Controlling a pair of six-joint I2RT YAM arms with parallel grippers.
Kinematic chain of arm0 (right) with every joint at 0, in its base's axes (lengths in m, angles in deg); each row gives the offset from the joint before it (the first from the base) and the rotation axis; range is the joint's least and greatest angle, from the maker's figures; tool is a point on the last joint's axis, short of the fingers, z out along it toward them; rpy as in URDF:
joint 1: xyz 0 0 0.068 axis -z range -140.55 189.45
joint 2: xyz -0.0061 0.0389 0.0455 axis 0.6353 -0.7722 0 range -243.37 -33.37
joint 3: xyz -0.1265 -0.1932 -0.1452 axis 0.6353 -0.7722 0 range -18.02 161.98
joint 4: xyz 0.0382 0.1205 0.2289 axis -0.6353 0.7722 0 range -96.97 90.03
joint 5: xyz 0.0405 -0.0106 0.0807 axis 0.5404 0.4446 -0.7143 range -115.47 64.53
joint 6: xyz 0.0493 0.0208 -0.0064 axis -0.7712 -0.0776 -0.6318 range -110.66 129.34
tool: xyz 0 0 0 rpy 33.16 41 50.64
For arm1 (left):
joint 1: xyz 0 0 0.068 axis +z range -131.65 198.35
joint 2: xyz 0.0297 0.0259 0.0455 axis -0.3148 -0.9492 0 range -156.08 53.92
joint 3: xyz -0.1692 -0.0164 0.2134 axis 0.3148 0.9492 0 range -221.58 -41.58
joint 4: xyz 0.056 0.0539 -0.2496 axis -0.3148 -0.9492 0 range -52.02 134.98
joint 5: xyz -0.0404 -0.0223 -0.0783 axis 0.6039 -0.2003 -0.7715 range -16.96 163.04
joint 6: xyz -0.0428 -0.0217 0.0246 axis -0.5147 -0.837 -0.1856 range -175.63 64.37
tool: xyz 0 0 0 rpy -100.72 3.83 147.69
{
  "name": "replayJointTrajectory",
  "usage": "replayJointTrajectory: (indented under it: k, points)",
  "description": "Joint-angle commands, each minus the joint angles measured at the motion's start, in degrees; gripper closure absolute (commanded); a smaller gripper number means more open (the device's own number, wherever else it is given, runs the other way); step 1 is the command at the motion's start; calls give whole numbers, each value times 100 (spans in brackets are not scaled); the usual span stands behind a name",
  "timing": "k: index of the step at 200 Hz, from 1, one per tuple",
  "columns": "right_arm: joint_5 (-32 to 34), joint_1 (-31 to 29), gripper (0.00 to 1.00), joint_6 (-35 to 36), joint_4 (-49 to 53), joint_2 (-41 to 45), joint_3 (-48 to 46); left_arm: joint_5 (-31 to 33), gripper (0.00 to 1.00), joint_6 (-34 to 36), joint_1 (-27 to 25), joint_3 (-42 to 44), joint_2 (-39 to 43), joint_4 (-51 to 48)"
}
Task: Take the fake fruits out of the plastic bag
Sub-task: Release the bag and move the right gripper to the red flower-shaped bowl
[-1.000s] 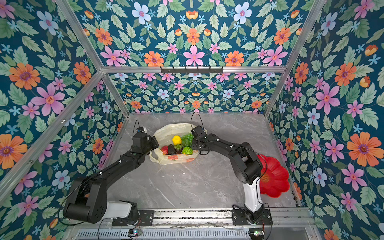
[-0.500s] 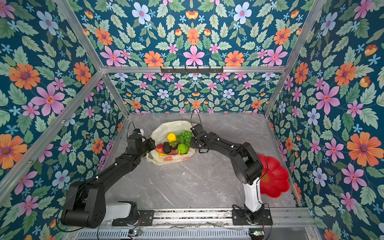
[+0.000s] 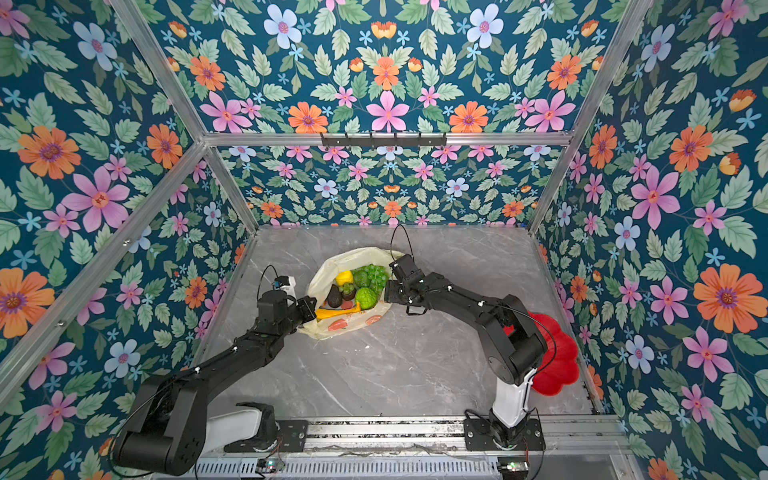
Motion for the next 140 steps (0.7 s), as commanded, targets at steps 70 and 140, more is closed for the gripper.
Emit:
replayJointTrajectory:
  k: [70, 140]
  points:
    - [114, -52, 37, -134, 299, -8, -173, 281, 100, 42, -43, 289, 280, 492]
    - [371, -52, 38, 54, 759, 686, -565, 402, 100, -42, -40, 382, 346, 569]
